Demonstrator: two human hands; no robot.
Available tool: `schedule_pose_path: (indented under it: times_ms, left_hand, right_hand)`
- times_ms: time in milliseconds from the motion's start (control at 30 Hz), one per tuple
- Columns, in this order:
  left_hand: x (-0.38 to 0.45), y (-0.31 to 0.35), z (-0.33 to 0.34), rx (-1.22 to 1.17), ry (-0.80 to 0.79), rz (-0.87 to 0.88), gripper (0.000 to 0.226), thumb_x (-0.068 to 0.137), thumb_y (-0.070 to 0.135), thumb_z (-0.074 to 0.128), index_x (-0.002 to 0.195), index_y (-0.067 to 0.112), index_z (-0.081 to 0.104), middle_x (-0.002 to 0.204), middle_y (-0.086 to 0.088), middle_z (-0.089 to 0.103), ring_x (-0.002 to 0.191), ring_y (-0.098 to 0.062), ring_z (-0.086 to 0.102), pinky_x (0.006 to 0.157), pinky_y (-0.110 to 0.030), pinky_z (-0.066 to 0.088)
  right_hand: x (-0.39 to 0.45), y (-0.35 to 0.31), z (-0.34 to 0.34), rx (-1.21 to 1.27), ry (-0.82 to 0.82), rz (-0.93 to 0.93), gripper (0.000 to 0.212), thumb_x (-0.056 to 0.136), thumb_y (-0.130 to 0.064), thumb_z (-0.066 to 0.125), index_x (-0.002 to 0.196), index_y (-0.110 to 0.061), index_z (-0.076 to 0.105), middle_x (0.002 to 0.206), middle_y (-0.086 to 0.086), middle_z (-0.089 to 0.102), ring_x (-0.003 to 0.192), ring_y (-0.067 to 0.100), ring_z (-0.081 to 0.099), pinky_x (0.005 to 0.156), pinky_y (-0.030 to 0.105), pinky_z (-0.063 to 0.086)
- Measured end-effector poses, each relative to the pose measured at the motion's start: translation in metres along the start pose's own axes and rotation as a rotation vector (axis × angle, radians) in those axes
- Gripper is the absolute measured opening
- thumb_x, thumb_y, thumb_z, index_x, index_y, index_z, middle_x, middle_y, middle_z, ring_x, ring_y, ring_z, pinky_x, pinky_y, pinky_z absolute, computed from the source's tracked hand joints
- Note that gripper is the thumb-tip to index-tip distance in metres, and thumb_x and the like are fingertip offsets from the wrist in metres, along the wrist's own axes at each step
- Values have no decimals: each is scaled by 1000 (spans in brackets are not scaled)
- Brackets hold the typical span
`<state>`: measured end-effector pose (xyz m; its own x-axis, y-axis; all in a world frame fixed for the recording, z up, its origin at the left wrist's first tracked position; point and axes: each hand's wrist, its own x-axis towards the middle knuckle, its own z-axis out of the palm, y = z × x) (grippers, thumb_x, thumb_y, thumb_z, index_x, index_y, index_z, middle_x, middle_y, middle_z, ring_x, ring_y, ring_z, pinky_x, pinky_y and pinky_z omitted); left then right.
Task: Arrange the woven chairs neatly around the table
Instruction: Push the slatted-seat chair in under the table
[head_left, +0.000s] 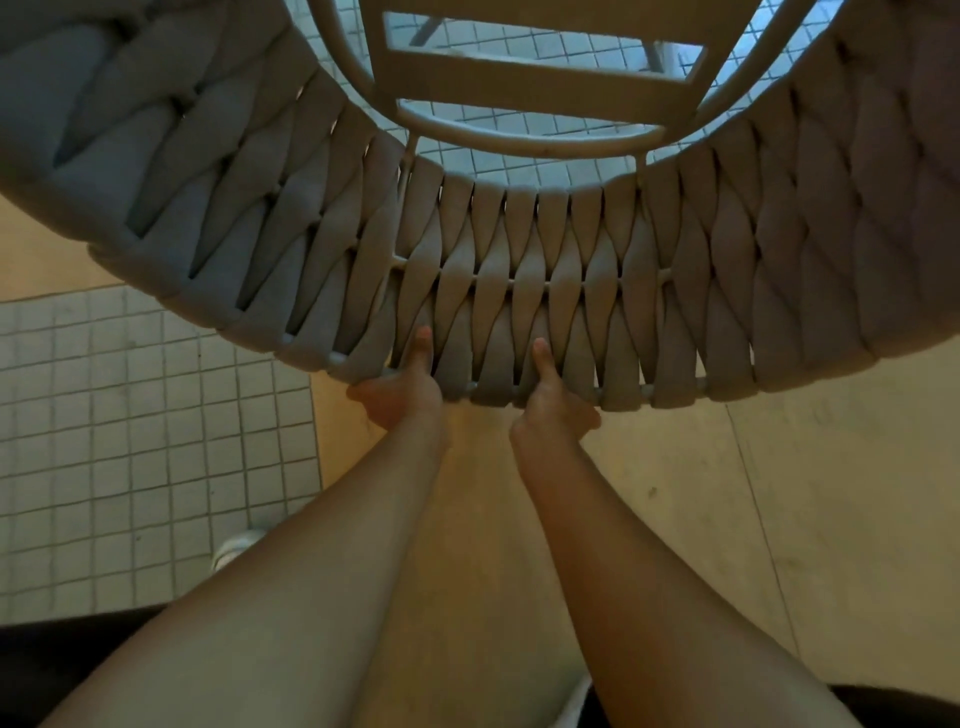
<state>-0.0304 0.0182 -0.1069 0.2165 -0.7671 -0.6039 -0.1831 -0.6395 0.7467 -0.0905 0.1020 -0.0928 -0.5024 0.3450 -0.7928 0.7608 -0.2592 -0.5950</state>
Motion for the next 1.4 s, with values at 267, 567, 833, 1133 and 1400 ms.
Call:
schedule_pose_path:
  times_ms: [267, 567, 833, 1133, 1400]
  left_hand:
    - [-92, 36, -97, 226, -164, 301, 70, 84, 60, 71, 129, 17, 40, 118, 5, 56, 98, -4, 56, 80, -13, 46]
    - [-170, 112, -191, 860, -404, 1221, 61, 77, 43, 81, 113, 15, 41, 117, -11, 41, 106, -27, 41, 91, -32, 29]
    - [-186, 245, -174, 1367, -684, 1932, 53, 80, 14, 67, 131, 17, 52, 131, -10, 44, 121, -32, 43, 103, -46, 36]
    - [-206, 338, -146, 1783, -860, 1546, 70, 99, 18, 57, 159, 22, 22, 167, -4, 24, 152, -28, 24, 121, -50, 25]
    - [-195, 403, -132, 1735, -981, 1560, 64, 96, 18, 61, 154, 25, 37, 158, 1, 41, 141, -24, 42, 108, -43, 40]
  right_hand:
    - [-100, -57, -51, -88, 92, -39, 118, 48, -39, 103, 138, -19, 29, 104, 0, 49, 116, 37, 60, 88, 35, 47]
    - [-210, -126, -87, -199, 169, -130, 103, 58, -31, 100, 134, -18, 32, 128, 10, 61, 121, 36, 60, 103, 47, 48]
    - [-283, -187, -94, -178, 101, -153, 87, 67, -24, 96, 127, -21, 32, 112, -2, 59, 101, 19, 63, 81, 23, 50]
    - [-341, -234, -85, -231, -60, -191, 72, 73, -28, 92, 116, -25, 35, 94, -15, 50, 73, -4, 53, 63, 13, 50]
    - [-377, -253, -99, -1231, -268, -1377, 100, 68, -44, 84, 151, -16, 35, 155, 16, 30, 144, 33, 29, 118, 45, 26]
